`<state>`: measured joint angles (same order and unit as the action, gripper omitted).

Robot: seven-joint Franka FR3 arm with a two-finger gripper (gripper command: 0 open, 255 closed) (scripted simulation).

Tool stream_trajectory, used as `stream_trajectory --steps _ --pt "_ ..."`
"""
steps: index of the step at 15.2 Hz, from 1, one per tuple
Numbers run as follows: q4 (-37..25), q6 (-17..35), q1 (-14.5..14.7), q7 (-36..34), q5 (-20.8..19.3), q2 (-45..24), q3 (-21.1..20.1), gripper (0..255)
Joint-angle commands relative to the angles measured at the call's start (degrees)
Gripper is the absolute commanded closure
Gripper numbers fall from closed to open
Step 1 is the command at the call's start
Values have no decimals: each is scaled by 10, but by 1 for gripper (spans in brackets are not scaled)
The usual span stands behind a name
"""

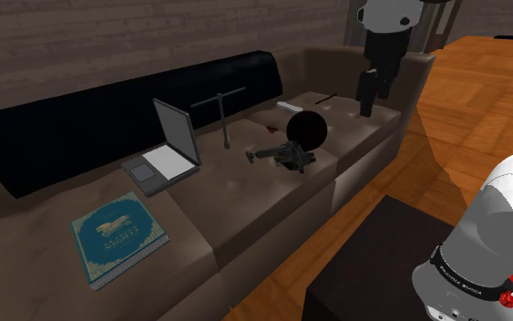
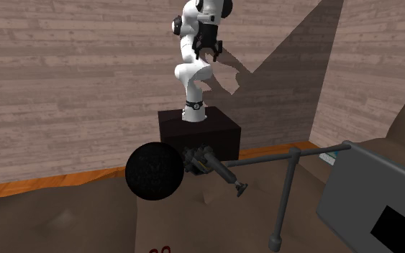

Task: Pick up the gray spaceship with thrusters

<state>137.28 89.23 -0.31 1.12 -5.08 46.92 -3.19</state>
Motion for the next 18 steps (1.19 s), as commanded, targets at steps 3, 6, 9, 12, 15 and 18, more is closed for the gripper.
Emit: stream_trajectory --steps 3,6,9,12,15,18 --pt "1 34 -1 18 -8 -35 11 0" --pt "-4 83 -1 43 -19 -92 27 0" --pt "-16 130 -2 68 -27 -153 41 0" --pt "-36 171 -2 93 -33 -217 53 0" --pt "-63 208 -1 118 -36 -283 63 0" --pt "-96 240 -1 143 -35 -351 71 0"
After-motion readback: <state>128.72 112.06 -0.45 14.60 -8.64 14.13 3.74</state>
